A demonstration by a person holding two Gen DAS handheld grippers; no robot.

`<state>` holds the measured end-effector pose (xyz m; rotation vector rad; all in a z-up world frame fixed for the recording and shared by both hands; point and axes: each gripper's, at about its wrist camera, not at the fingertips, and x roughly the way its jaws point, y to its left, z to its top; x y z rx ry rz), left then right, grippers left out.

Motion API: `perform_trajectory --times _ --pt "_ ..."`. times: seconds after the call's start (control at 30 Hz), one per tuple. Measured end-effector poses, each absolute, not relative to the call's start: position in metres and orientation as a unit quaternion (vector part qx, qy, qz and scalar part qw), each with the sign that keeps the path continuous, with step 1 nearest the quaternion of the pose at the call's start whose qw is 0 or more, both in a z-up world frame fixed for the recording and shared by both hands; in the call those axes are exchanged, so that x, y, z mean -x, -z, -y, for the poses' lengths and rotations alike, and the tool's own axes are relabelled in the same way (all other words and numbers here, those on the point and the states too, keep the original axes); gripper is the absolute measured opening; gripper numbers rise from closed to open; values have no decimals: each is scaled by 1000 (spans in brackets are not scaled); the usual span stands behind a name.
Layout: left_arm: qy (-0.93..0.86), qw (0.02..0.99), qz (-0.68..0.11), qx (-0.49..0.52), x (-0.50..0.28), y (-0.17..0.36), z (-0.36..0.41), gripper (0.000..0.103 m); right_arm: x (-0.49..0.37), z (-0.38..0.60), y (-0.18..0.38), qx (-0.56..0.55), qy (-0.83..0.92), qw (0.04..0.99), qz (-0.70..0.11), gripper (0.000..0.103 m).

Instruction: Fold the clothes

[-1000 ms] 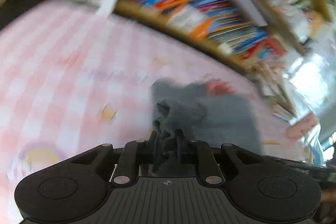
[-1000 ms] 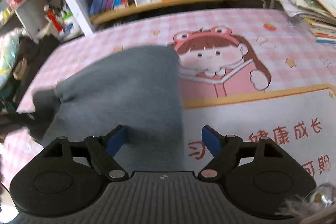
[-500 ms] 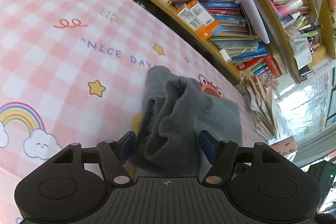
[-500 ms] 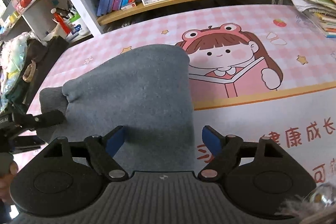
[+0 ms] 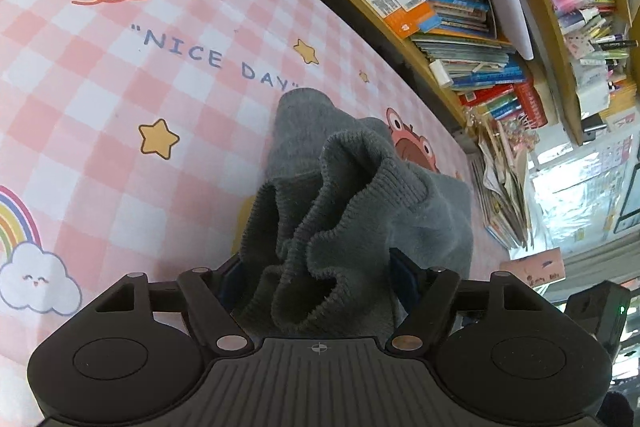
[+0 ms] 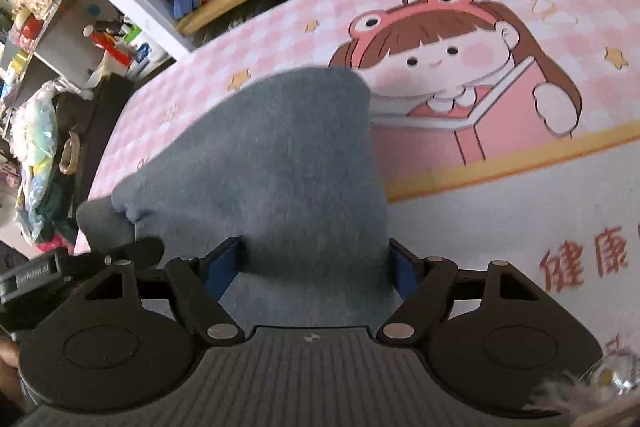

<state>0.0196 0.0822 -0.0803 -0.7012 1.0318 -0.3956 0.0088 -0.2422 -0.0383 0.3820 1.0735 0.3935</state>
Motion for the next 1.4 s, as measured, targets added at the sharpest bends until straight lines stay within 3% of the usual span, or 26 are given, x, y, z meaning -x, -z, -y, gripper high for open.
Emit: perform_trajectory --times 0.17,0.3,0.37,0.47,0.57,0.7,0.87,1.1,1.4 --pt "191 805 -474 303 -14 71 -73 66 0 247 42 -196 -185 822 -501 66" --pt "196 818 -464 278 -9 60 -65 56 6 246 35 -188 -188 835 -482 42" --pt "199 824 -460 265 -6 55 -61 54 13 242 26 -162 -192 851 -460 36" --pt "204 833 -452 246 -2 47 -56 54 26 230 14 -102 -199 875 -429 35" --pt "202 830 -459 244 -3 48 -55 54 24 236 19 -112 -196 870 -438 35" --pt "191 810 -481 274 -7 63 -65 57 19 245 27 -141 -191 857 -457 48" --pt "191 805 -485 282 -10 70 -65 60 16 252 35 -171 -190 844 -472 53" --pt "201 812 -479 267 -10 65 -59 52 18 252 30 -168 -200 849 -460 35" --pt "227 827 -452 247 -21 42 -49 50 15 249 8 -119 -210 879 -412 31"
